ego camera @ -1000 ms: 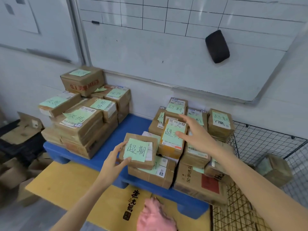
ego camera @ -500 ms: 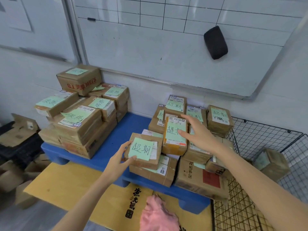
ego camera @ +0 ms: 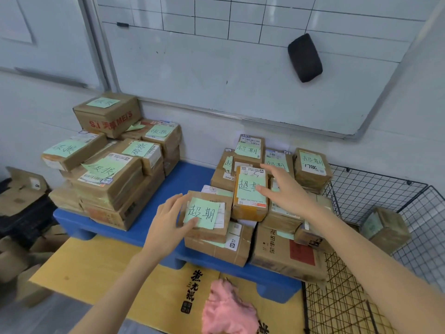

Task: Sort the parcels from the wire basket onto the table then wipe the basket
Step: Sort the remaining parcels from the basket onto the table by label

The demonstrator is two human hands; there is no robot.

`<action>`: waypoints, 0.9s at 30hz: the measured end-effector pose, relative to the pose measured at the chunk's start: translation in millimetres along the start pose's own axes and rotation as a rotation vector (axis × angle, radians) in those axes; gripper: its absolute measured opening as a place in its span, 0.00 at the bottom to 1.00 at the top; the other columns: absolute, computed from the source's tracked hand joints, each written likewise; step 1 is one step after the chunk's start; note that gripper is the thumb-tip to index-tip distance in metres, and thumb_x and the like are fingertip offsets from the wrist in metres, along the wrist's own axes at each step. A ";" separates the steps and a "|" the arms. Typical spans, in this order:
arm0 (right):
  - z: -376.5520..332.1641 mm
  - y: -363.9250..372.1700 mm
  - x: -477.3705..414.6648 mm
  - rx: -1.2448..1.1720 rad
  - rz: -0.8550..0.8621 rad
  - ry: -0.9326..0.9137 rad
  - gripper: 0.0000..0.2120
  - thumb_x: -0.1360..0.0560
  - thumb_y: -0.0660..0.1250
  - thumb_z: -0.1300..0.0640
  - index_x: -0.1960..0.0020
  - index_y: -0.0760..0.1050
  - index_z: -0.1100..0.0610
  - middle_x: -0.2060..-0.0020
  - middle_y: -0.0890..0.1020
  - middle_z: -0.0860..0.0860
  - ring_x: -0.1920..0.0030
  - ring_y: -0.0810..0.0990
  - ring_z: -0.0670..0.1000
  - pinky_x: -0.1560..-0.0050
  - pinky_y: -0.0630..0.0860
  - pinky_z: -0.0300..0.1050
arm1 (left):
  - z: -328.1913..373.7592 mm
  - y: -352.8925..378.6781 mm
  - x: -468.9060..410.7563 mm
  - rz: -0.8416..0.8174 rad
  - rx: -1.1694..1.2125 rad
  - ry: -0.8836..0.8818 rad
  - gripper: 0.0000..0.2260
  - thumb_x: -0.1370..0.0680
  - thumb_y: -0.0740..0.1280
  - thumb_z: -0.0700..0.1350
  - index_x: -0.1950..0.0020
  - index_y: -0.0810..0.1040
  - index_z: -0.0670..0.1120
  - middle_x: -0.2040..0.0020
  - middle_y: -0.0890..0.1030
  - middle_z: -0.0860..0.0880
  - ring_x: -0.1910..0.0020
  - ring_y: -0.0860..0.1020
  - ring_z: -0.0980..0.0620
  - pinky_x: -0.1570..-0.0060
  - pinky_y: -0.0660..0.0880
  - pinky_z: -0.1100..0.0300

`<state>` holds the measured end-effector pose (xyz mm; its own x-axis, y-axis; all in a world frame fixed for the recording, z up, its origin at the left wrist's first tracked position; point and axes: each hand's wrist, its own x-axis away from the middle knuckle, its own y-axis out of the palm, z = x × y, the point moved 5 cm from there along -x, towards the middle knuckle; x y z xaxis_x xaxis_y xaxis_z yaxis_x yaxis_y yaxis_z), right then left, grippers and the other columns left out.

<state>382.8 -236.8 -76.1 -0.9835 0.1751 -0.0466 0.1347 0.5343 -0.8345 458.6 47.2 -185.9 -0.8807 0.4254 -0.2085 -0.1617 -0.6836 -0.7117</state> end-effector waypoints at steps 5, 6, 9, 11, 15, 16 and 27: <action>3.9 -13.0 16.1 0.123 0.054 -0.016 0.31 0.20 0.64 0.45 0.22 0.55 0.45 0.22 0.59 0.48 0.23 0.57 0.49 0.24 0.59 0.55 | 37.0 -5.9 -17.9 0.085 -0.262 0.146 0.31 0.24 0.53 0.67 0.23 0.63 0.58 0.25 0.67 0.54 0.28 0.63 0.49 0.31 0.65 0.46; 5.9 -18.2 20.8 0.163 0.066 -0.006 0.31 0.20 0.63 0.45 0.21 0.55 0.45 0.22 0.57 0.47 0.22 0.56 0.49 0.24 0.59 0.55 | 45.8 -4.7 -22.8 0.096 -0.299 0.173 0.31 0.24 0.52 0.67 0.23 0.64 0.57 0.25 0.67 0.53 0.28 0.64 0.48 0.32 0.65 0.46; 14.7 -32.9 34.8 0.277 0.106 0.023 0.31 0.20 0.62 0.44 0.21 0.53 0.45 0.21 0.54 0.47 0.22 0.54 0.50 0.25 0.59 0.56 | 75.8 -1.2 -37.6 0.122 -0.360 0.248 0.30 0.23 0.53 0.66 0.24 0.66 0.55 0.26 0.69 0.50 0.29 0.67 0.44 0.33 0.67 0.44; 26.3 -45.2 46.3 0.334 0.124 0.052 0.32 0.20 0.61 0.43 0.20 0.52 0.45 0.21 0.53 0.47 0.22 0.53 0.51 0.25 0.58 0.54 | 102.6 4.4 -46.6 0.122 -0.367 0.296 0.29 0.23 0.54 0.65 0.25 0.68 0.55 0.26 0.69 0.50 0.30 0.67 0.42 0.34 0.66 0.44; 56.2 -76.1 71.8 0.379 0.184 0.112 0.31 0.20 0.60 0.40 0.21 0.53 0.44 0.21 0.54 0.48 0.21 0.54 0.52 0.25 0.57 0.56 | 158.7 22.0 -59.4 0.123 -0.386 0.375 0.28 0.23 0.54 0.65 0.26 0.69 0.55 0.28 0.71 0.48 0.30 0.68 0.41 0.35 0.67 0.44; 65.5 -84.9 79.2 0.389 0.198 0.132 0.32 0.20 0.60 0.39 0.21 0.53 0.44 0.21 0.54 0.49 0.21 0.54 0.53 0.25 0.58 0.55 | 172.7 28.4 -61.6 0.119 -0.395 0.394 0.29 0.23 0.53 0.65 0.26 0.69 0.55 0.28 0.71 0.47 0.31 0.69 0.41 0.35 0.67 0.43; 210.7 -176.8 168.3 0.408 0.229 0.389 0.35 0.21 0.59 0.36 0.20 0.52 0.46 0.20 0.52 0.50 0.21 0.52 0.55 0.27 0.60 0.61 | 318.3 116.6 -42.2 0.110 -0.445 0.538 0.29 0.24 0.55 0.65 0.27 0.71 0.53 0.30 0.73 0.46 0.32 0.70 0.40 0.37 0.69 0.43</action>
<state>168.0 -476.1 -52.1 -0.8083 0.5784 -0.1100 0.2047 0.1008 -0.9736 335.1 -239.2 -46.6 -0.5204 0.6805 -0.5159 0.2137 -0.4812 -0.8502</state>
